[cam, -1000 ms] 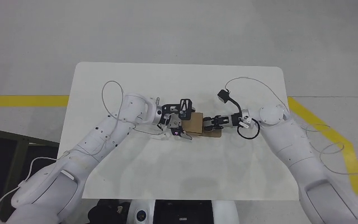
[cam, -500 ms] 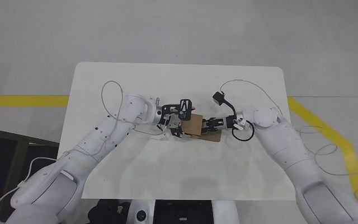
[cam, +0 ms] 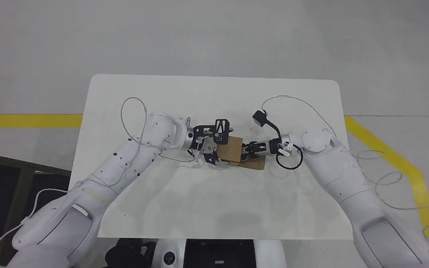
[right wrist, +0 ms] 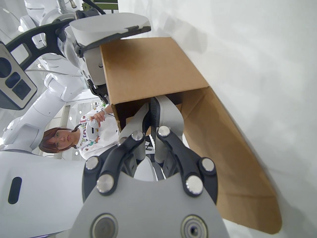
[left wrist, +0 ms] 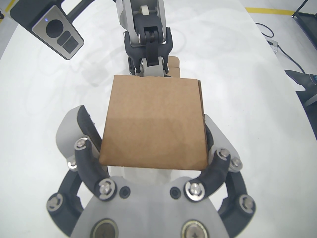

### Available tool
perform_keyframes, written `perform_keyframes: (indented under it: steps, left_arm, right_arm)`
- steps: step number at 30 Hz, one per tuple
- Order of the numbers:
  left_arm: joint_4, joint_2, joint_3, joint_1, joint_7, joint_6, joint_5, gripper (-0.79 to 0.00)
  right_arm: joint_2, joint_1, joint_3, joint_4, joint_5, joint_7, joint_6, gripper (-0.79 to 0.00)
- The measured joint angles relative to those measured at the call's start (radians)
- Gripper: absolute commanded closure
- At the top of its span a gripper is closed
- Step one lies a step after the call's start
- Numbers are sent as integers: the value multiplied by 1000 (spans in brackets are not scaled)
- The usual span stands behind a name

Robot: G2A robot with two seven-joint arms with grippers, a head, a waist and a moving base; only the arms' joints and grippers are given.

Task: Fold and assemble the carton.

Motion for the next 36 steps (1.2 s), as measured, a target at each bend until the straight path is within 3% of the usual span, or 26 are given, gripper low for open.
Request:
perform_keyframes:
  steps: [19,30,31,32,34,36]
  left_arm:
    - [-3,1,-3,4,-1,0,0,-785]
    - [-9,0,-1,5,-1,0,-6,-785]
    - [-10,1,-1,5,0,0,-6,-785]
    - [-10,1,-1,5,0,0,-6,-785]
    - [-10,2,-2,5,0,0,-5,-785]
    - [-12,4,-4,6,0,0,-4,-785]
  right_arm:
    - [0,-3,15,-6,0,32,-5,0]
    - [68,-33,144,-76,-71,114,73,0]
    - [76,-40,159,-92,-84,114,84,-15]
    - [86,-52,179,-116,-101,115,98,-99]
    - [102,-74,211,-155,-124,118,119,-182]
    - [120,-105,247,-203,-155,122,145,-231]
